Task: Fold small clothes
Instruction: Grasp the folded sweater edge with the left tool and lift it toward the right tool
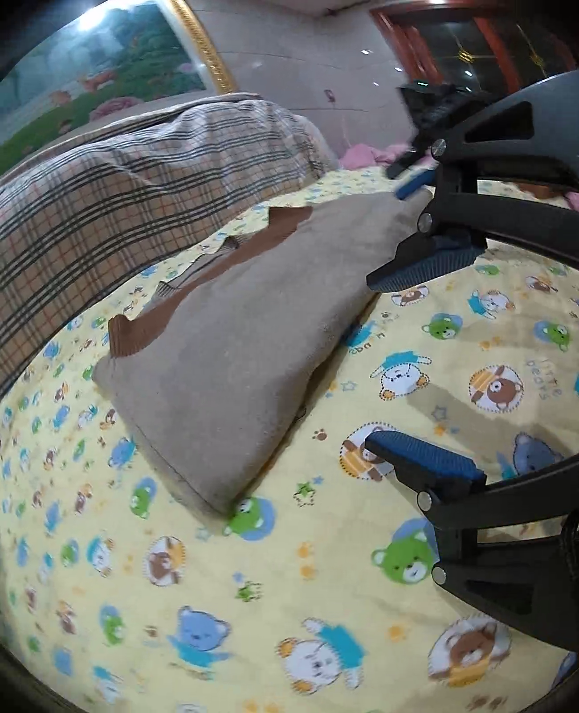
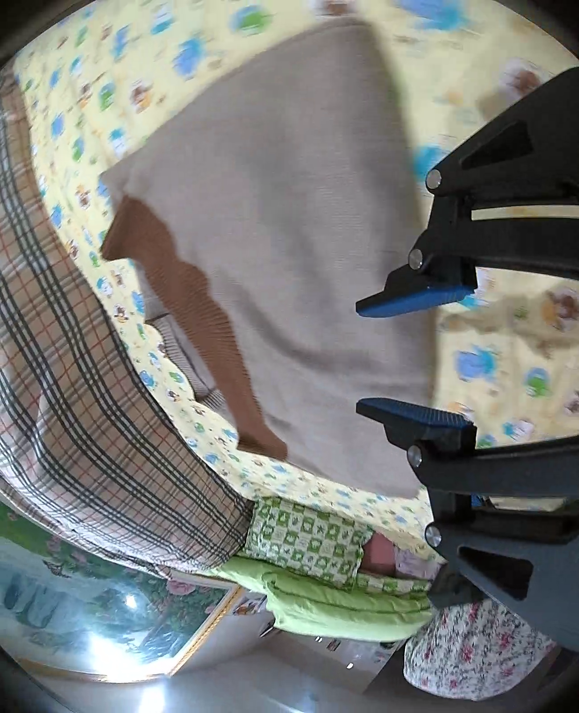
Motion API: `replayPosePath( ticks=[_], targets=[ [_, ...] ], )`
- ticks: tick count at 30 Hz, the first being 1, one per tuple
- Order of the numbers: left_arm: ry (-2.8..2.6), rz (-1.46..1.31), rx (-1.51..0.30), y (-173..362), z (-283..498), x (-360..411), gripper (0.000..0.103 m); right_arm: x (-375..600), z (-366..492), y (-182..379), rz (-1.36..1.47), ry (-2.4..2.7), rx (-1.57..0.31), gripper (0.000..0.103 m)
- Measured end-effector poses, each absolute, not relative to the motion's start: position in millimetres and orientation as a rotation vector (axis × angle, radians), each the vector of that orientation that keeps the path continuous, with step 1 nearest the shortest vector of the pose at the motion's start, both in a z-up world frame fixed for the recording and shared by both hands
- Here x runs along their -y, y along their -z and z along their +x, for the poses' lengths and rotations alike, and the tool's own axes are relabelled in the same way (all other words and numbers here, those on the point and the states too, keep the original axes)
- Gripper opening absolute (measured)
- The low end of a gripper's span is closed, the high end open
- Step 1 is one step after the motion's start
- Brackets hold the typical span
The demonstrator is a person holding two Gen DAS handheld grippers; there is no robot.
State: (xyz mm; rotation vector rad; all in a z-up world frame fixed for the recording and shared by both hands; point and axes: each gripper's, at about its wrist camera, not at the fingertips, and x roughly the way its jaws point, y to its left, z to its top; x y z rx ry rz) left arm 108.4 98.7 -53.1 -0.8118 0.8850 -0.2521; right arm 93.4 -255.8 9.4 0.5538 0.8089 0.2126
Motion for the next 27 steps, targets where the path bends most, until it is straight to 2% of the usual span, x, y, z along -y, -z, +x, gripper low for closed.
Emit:
replayPosePath(
  ticks=[5,12,21,24,27],
  targets=[
    [0.195,-0.852,-0.827,55,120,-91,0.074,248,67,-7,0.573,-0.226,-0.82,0.04],
    [0.107,-0.932,-0.745,60,159,-97,0.074,246,53,-19,0.555,-0.228,-0.796,0.041],
    [0.078,-0.97,-0.727,58,195,-110,0.074,255,62,-17,0.547,-0.201,-0.799,0.045],
    [0.081,-0.969,-0.727,56,202,-112,0.071,265,74,-16,0.538,-0.18,-0.805,0.045],
    [0.084,-0.952,-0.733,53,209,-111,0.059,276,85,-18,0.552,-0.176,-0.8,0.045]
  ],
)
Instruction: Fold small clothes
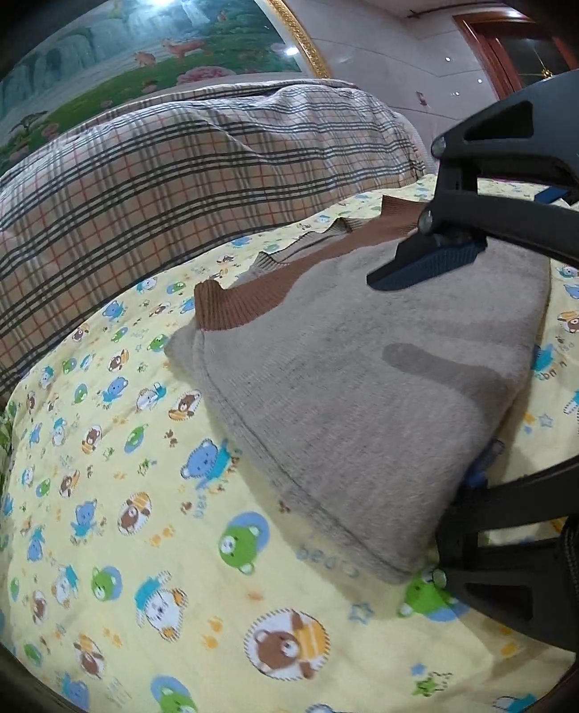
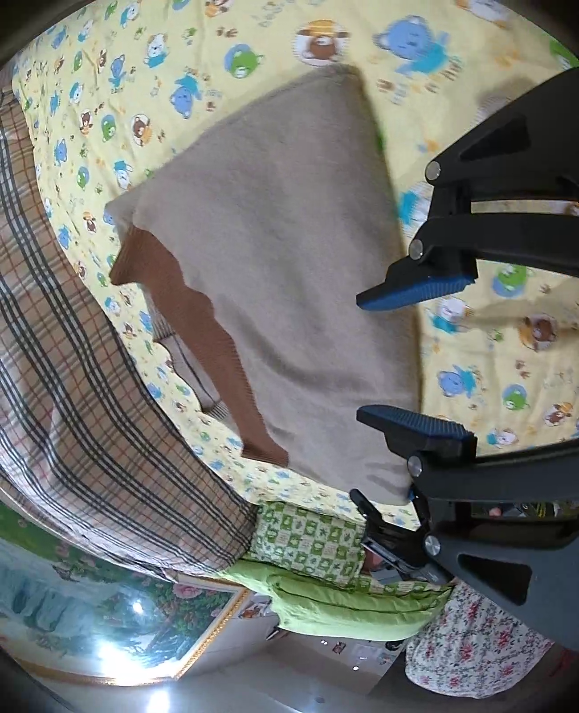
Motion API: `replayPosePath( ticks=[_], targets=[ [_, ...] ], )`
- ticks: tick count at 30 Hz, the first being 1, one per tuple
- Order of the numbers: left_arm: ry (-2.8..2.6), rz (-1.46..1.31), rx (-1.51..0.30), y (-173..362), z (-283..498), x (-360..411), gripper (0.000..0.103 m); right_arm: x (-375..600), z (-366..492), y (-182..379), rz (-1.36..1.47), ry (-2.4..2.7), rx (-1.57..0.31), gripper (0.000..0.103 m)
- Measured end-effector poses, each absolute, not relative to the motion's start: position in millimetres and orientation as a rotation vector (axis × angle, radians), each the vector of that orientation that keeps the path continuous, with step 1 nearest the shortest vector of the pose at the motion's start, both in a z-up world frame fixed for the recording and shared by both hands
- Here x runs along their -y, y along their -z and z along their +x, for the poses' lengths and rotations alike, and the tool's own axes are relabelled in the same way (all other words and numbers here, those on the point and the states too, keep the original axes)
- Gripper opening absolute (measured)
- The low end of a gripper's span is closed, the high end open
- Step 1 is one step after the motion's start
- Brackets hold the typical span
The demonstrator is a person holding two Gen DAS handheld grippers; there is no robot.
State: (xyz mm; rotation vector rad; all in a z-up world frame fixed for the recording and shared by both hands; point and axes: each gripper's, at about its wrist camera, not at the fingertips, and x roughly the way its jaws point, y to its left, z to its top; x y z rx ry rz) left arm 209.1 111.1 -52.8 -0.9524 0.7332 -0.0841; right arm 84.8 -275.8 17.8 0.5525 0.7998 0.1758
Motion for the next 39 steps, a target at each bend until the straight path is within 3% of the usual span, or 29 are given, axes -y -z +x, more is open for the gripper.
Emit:
replayPosePath(
  ticks=[3,5,6,15,21,22,25,30,37,39],
  targets=[
    [0.097,-0.917,-0.736,49,216,-107,0.036,284,91,-19,0.56,-0.17,-0.793,0.045],
    [0.086,-0.848,-0.736,42,219,-100,0.012,289,94,-19,0.566,-0.168,-0.794,0.046],
    [0.078,-0.798,-0.734,37,219,-94,0.01,292,95,-18,0.576,-0.167,-0.794,0.046],
    [0.289,-0.466,-0.653,-25,221,-5,0.008,315,96,-14,0.652,-0.168,-0.766,0.046],
    [0.455,-0.285,-0.693,-24,219,72,0.008,332,119,-19,0.729,-0.254,-0.77,0.046],
    [0.463,-0.258,-0.711,-17,219,82,0.008,335,126,-20,0.738,-0.266,-0.778,0.048],
    [0.486,-0.228,-0.761,1,221,102,0.008,338,156,-16,0.778,-0.361,-0.818,0.073],
    [0.491,-0.215,-0.752,2,216,107,0.008,328,212,-3,0.812,-0.452,-0.918,0.076],
    [0.505,-0.208,-0.757,-1,217,103,0.008,275,295,12,0.73,-0.536,-1.074,0.073],
    [0.499,-0.185,-0.754,-4,217,108,0.008,266,314,15,0.724,-0.552,-1.08,0.046]
  ],
)
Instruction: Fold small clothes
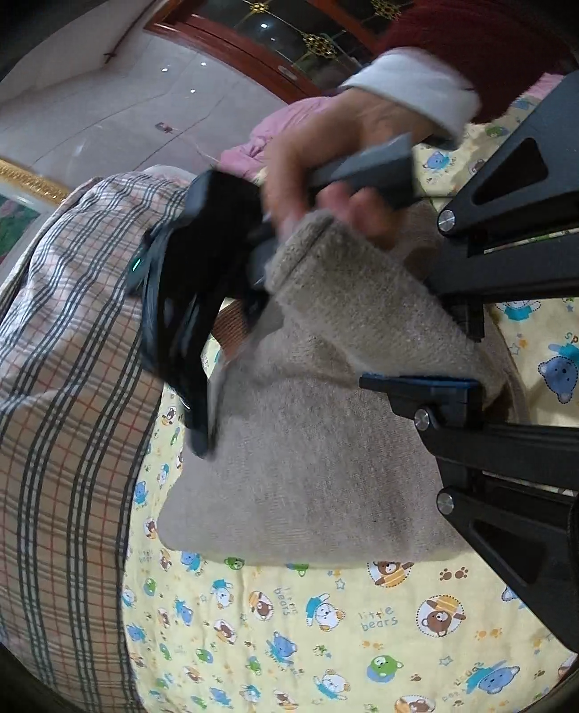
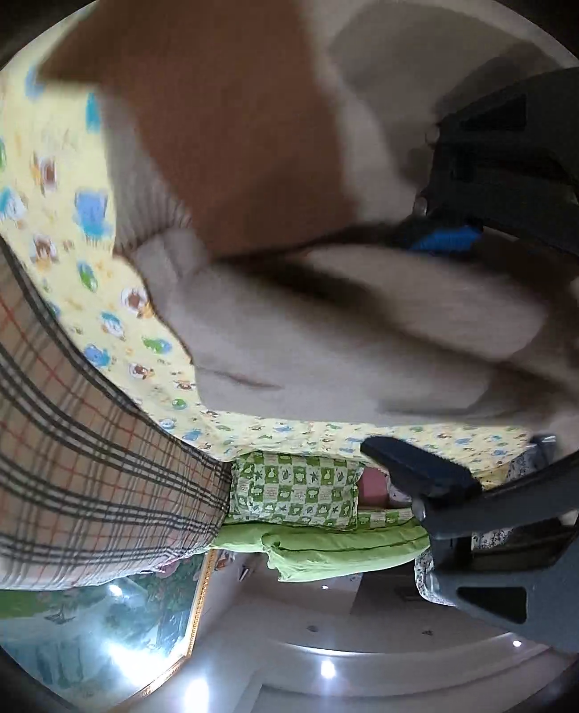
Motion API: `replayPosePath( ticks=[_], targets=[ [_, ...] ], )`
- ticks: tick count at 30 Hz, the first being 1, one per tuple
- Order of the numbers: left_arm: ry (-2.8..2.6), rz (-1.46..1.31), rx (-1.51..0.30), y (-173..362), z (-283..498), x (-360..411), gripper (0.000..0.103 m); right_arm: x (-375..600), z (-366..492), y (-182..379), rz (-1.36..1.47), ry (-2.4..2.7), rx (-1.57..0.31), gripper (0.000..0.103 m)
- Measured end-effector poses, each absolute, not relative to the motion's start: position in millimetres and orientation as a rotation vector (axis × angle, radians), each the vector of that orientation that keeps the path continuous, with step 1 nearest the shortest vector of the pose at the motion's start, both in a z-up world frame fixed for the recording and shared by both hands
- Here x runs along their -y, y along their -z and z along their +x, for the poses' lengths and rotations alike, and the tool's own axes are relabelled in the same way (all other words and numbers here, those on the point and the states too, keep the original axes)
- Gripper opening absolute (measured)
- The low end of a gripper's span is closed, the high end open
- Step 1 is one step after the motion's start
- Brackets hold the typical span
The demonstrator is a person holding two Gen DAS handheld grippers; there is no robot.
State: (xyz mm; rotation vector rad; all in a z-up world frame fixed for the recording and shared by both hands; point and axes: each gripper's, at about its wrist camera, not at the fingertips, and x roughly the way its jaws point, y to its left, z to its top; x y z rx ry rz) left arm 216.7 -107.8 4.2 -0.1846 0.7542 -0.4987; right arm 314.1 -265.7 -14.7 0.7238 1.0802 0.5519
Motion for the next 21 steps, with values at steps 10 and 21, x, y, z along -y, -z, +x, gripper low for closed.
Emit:
replayPosePath(
  ticks=[10,21],
  targets=[
    [0.659,-0.144,-0.718,-29,211,176,0.009,309,279,-75,0.492,-0.551,-0.884,0.019],
    [0.724,-0.109,-0.82,1,224,245,0.01,402,251,-27,0.517,-0.322,-0.949,0.019]
  ],
)
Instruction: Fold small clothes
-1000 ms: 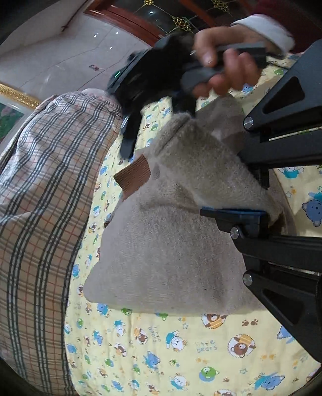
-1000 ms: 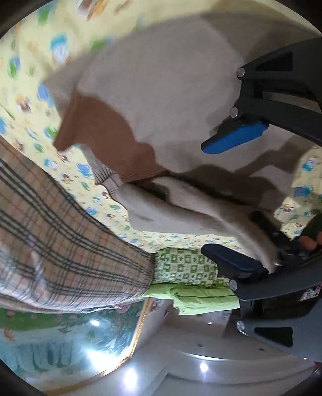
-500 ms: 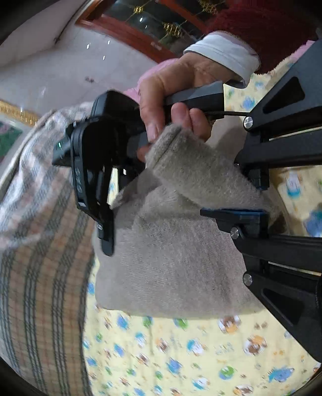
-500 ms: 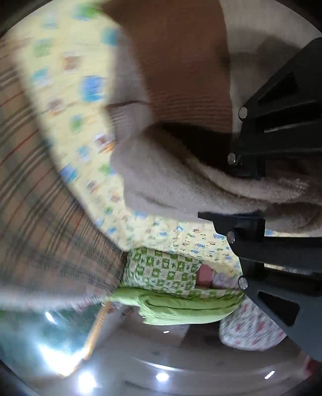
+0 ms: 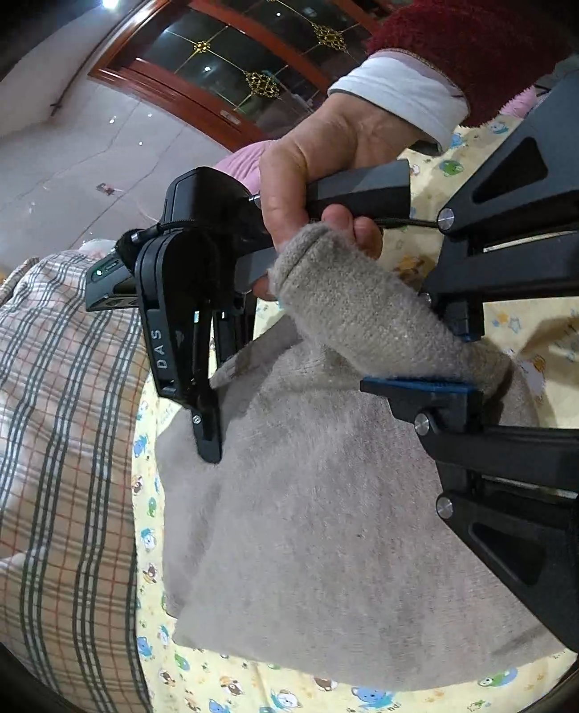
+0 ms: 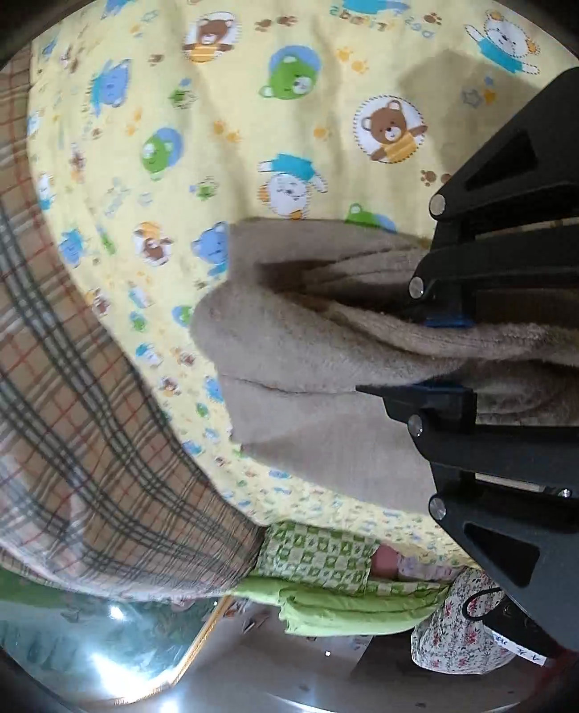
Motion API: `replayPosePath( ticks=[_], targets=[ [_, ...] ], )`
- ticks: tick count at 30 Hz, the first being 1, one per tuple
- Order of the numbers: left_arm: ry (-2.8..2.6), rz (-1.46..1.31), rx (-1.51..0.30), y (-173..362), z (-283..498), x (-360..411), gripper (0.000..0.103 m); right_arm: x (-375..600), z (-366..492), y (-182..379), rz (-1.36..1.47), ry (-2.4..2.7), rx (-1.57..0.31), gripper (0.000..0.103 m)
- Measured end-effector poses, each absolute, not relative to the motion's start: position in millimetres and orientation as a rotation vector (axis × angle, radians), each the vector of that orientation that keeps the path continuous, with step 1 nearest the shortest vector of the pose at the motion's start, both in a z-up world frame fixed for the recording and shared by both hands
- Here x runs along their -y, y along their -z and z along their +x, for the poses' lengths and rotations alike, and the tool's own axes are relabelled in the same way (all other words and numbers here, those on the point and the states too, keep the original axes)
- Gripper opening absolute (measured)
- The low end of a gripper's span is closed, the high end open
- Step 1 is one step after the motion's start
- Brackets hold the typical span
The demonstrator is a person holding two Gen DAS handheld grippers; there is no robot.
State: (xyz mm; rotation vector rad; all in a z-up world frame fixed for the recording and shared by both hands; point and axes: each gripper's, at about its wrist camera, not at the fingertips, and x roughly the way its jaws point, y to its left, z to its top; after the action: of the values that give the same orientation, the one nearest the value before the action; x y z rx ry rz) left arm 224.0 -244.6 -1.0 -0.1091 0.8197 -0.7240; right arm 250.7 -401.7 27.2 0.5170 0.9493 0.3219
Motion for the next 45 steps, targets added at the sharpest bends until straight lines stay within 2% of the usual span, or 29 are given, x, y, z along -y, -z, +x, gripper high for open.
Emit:
replayPosePath(
  ticks=[3,9,13,15,17,18,20,23,25,28,42,45],
  targets=[
    [0.719,-0.112,-0.853,8,229,247,0.013,393,253,-36,0.471,-0.33,-0.92,0.019],
    [0.718,-0.134,-0.897,19,231,238,0.021,408,246,-11,0.521,-0.298,-0.954,0.025],
    [0.737,-0.151,-0.915,12,223,229,0.041,413,233,-18,0.536,-0.272,-0.922,0.028],
    [0.76,-0.155,-0.917,6,212,222,0.045,413,225,-26,0.521,-0.25,-0.906,0.036],
    [0.774,-0.157,-0.91,1,203,215,0.049,413,216,-32,0.513,-0.236,-0.889,0.059],
    [0.779,-0.165,-0.905,-3,198,208,0.051,413,210,-37,0.51,-0.229,-0.877,0.063],
    [0.774,-0.202,-0.9,-11,195,191,0.061,414,201,-41,0.517,-0.23,-0.857,0.066],
    [0.75,-0.253,-0.888,-19,193,167,0.064,416,186,-43,0.536,-0.233,-0.864,0.068],
    [0.707,-0.293,-0.875,-24,201,147,0.072,415,179,-41,0.54,-0.239,-0.869,0.069],
    [0.632,-0.331,-0.871,-23,215,123,0.079,414,174,-35,0.541,-0.246,-0.899,0.07],
    [0.662,-0.69,-1.125,70,348,94,0.081,405,202,-2,0.576,-0.262,-0.983,0.07],
    [0.678,-0.677,-1.117,74,360,100,0.073,401,214,6,0.594,-0.278,-1.001,0.069]
  ],
)
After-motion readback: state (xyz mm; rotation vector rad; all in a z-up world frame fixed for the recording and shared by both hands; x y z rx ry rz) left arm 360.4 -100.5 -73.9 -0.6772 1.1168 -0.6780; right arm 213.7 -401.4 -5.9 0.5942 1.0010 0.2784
